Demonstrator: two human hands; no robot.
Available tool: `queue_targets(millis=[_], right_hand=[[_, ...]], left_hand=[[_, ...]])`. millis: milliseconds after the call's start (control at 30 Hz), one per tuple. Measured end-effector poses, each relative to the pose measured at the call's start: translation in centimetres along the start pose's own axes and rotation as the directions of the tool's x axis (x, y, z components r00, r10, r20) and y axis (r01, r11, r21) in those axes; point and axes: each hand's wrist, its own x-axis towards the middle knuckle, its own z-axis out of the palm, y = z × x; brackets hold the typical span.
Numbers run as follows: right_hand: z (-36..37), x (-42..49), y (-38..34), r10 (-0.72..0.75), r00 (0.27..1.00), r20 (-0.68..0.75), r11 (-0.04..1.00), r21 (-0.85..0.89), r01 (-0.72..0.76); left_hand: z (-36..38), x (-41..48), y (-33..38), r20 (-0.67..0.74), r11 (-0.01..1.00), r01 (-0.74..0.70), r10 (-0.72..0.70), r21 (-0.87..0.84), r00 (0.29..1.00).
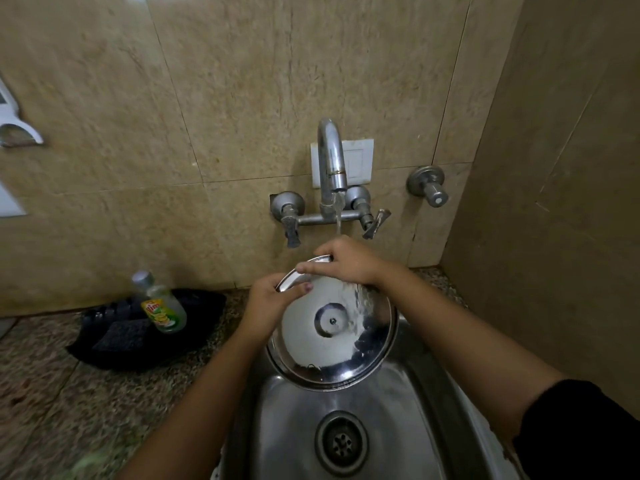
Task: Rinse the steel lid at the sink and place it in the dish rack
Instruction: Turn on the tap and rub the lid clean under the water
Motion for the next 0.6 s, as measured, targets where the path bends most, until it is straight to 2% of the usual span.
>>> queue_targets(millis=[100,167,233,300,400,467,533,600], right_hand=[[-0.1,-0.5,0.8,0.015,1.0,-0.007,0.999,0.031,-0.015],[0.1,-1.5,1.8,0.093,0.994,-0.051,0.968,0.238,-0.078],[0.3,-2.3,3.1,0.2,0.974,-0.108,0.882,0.452,-0.131],[0.6,-2.9,4.3,0.246,0.955,-0.166,0.856,0.499,-0.134],[1.0,-2.9,3.6,0.171,0.984,-0.056,0.905,0.403,-0.134],[1.4,-2.4,1.9,0.071,0.996,0.062,0.977,0.198,-0.082],[1.7,-1.5,0.6,0.018,0.993,0.116,0.999,0.027,-0.021],[1.9,-1.4,0.6,0.021,0.996,0.086,0.998,0.064,-0.026]], left_hand=[[-0.1,-0.6,-0.2,-0.029,0.999,-0.039,0.039,-0.002,0.999],[0.0,-1.2,-0.9,-0.126,0.997,-0.016,0.007,-0.072,0.992],[0.2,-1.8,-1.6,-0.241,0.98,0.0,-0.049,-0.201,0.969],[0.2,-1.9,-1.9,-0.216,0.978,0.027,-0.072,-0.205,0.974],[0.1,-0.7,-0.6,0.037,0.993,0.041,-0.045,0.112,0.998],[0.4,0.3,0.4,0.214,0.955,-0.037,-0.028,0.294,0.976],[0.7,1.0,0.7,0.297,0.932,-0.13,0.025,0.339,0.955],[0.7,1.0,0.6,0.277,0.934,-0.166,0.077,0.315,0.958]])
